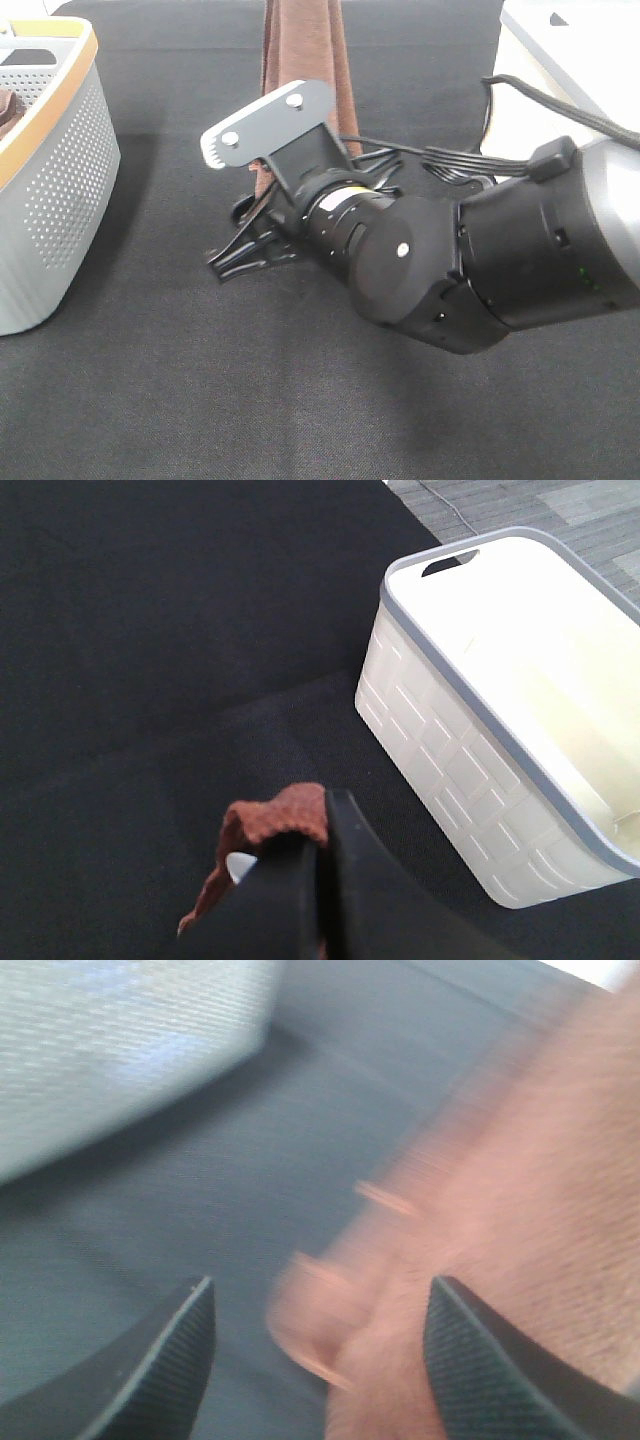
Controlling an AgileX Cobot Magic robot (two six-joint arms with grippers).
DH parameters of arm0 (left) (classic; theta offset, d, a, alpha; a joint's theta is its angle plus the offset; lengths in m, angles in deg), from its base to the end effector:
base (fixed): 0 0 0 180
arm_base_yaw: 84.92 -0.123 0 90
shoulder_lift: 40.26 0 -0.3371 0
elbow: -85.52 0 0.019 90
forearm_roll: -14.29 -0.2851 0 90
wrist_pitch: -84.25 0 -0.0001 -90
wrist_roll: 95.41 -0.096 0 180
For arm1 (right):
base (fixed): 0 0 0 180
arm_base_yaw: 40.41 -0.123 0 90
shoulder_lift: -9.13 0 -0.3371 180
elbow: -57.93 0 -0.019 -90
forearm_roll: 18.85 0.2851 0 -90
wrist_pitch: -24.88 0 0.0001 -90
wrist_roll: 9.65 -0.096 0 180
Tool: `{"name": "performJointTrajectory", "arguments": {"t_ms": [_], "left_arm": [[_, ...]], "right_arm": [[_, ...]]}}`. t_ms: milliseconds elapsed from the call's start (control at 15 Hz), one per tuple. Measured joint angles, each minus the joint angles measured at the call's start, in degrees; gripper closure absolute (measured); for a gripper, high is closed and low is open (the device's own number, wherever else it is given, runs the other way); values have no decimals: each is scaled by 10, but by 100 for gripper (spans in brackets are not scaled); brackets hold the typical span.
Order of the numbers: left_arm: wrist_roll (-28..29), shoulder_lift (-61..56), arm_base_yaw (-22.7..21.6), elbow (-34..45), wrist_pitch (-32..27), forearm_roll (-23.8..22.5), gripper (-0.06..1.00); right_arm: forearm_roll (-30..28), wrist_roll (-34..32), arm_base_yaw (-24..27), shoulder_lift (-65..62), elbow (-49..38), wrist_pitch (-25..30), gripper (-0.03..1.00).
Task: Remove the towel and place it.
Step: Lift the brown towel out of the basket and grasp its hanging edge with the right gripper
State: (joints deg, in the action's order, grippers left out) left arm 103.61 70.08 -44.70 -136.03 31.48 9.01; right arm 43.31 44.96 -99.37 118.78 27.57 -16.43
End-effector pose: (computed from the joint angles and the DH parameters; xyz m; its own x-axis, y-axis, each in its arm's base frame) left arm 0.3540 -0.2902 0.5099 -0.5458 0.1055 -0.8313 0.4651 0.8633 -0.1958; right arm 0.2440 0.2969 0.1979 -0.2417 -0.3940 -0.8867 -0.4280 0.8634 -0.2670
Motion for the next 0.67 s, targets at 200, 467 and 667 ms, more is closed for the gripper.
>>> {"name": "performJointTrajectory", "arguments": {"t_ms": [200,467,667], "left_arm": [[0,0,0,0,-10,-1,94],[0,0,0,0,-32,-1,94],[0,-2,0,0,-37,-2,94]], "right_arm": [[21,15,0,0,0,-26,38],[66,36,0,0,0,-84,35],[66,46,0,0,0,-85,35]]}}
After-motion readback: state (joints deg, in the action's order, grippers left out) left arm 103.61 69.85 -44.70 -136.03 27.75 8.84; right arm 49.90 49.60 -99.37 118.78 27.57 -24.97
